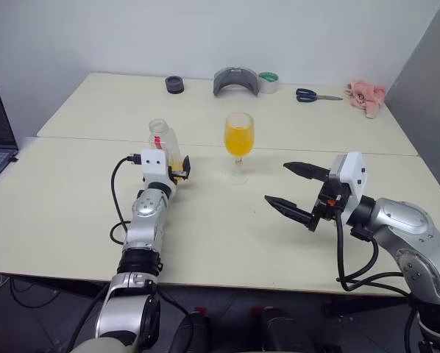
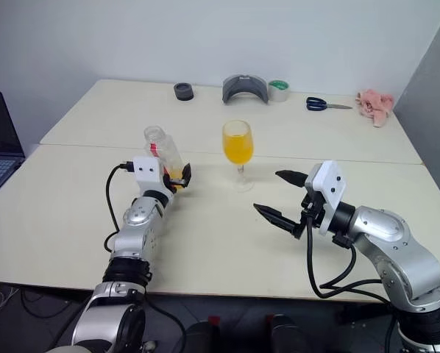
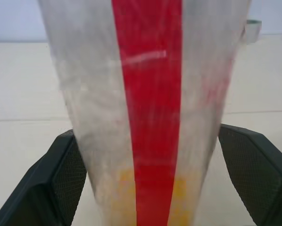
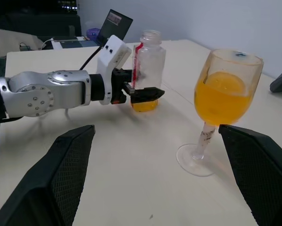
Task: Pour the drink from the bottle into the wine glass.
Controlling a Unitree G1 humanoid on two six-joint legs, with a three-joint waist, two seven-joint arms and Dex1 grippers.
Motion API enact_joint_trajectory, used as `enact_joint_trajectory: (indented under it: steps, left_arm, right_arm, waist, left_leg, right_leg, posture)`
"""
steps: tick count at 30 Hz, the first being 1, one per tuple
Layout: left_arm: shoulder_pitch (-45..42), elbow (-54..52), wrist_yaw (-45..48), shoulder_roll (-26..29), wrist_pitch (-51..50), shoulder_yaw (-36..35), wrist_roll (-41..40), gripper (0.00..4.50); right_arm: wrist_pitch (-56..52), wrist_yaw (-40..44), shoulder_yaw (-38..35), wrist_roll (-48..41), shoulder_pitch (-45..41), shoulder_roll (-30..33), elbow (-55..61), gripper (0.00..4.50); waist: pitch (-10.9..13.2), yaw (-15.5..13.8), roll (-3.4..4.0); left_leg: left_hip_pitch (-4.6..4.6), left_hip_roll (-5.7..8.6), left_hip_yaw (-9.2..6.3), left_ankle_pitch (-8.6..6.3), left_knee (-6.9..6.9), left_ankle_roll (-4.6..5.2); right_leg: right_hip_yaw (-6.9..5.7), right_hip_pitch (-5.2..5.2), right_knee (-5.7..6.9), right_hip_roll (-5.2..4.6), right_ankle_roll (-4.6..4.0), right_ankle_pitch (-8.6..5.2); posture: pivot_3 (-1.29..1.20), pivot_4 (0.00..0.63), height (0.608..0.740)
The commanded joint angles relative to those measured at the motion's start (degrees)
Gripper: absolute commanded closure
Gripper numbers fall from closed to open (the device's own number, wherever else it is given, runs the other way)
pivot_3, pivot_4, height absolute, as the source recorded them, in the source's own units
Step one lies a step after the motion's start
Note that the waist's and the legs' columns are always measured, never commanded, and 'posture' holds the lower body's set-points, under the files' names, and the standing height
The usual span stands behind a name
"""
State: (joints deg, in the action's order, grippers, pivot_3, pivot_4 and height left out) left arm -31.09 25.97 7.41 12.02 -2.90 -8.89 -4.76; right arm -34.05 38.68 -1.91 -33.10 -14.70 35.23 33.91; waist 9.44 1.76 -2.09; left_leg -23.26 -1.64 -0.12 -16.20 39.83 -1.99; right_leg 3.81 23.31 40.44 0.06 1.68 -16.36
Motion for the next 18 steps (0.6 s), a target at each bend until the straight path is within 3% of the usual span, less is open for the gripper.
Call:
enact_joint_trajectory:
  steps: [1,10,18]
  left_arm:
    - [3.39,-9.7,1.22,-0.03,-4.09,0.84,-1.26,0.01]
    - [19.88,-35.54,2.68,0.3,-18.86,2.73,-3.46,0.01]
    - [27.36,-50.44,0.33,-1.24,-28.11,3.04,-4.83,0.01]
  right_arm:
    - [0.59,-0.72,-2.09,-0.35,0.89,0.36,1.65,0.0]
    - [-3.92,-7.25,-7.81,-1.91,7.57,-0.78,3.7,0.0]
    - [-7.64,-22.57,-4.51,10.36,9.42,-5.07,2.34,0.0]
  waist:
    - [0.0,-0.01,0.0]
    - [0.01,0.0,0.01]
    - [0.01,-0.04,0.03]
  left_leg:
    - [0.0,0.0,-0.01,0.0,0.0,0.0]
    - [0.06,-0.04,-0.04,0.0,-0.11,0.0]
    - [0.17,-0.04,0.07,0.0,-0.23,0.0]
  right_leg:
    - [0.0,-0.02,-0.02,0.0,0.0,0.0]
    - [0.02,-0.13,-0.17,-0.02,0.01,-0.01]
    - [0.12,-0.17,-0.28,0.01,0.05,-0.02]
  posture:
    - [0.0,0.15,0.74]
    - [0.0,0.15,0.74]
    - [0.0,0.15,0.74]
